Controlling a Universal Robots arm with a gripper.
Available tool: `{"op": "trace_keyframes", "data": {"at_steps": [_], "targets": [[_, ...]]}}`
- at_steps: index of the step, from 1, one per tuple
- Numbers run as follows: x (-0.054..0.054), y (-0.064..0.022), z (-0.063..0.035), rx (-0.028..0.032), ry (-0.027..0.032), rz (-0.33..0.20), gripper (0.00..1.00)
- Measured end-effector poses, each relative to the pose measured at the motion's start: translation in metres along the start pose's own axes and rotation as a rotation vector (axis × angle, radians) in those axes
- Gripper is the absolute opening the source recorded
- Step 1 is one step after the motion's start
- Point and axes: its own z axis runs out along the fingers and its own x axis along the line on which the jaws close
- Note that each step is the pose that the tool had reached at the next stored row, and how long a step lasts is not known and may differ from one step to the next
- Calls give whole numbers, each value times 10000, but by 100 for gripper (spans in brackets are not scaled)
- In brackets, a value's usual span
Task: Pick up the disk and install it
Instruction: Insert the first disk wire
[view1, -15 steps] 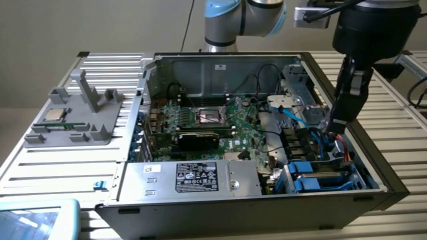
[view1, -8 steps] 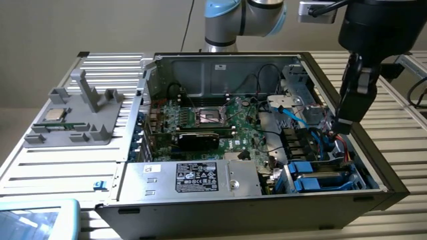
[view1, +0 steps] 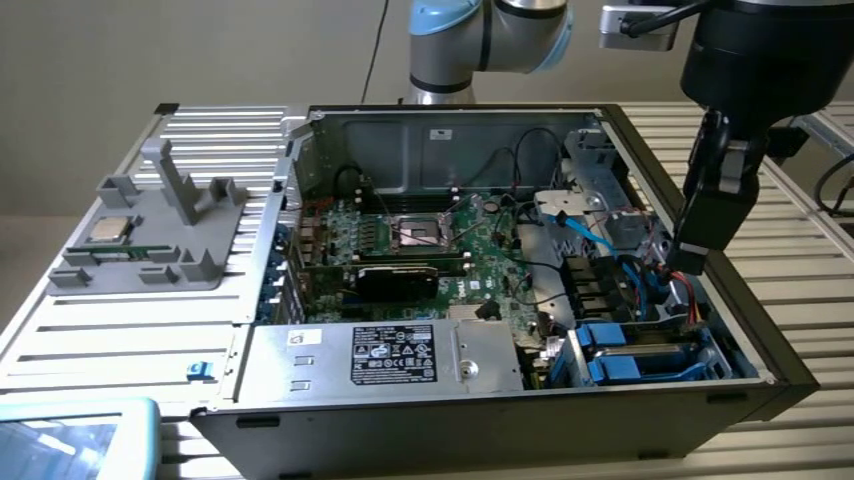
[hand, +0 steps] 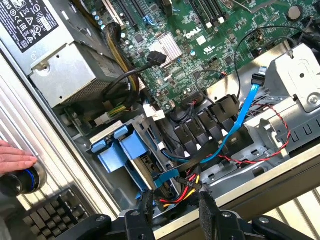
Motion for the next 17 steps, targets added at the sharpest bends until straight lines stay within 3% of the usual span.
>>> {"op": "trace_keyframes", "data": {"at_steps": [12,17], "targets": [[3,3,0,0,1,0,50],[111,-5,6,-17,-32,-21,50]]}}
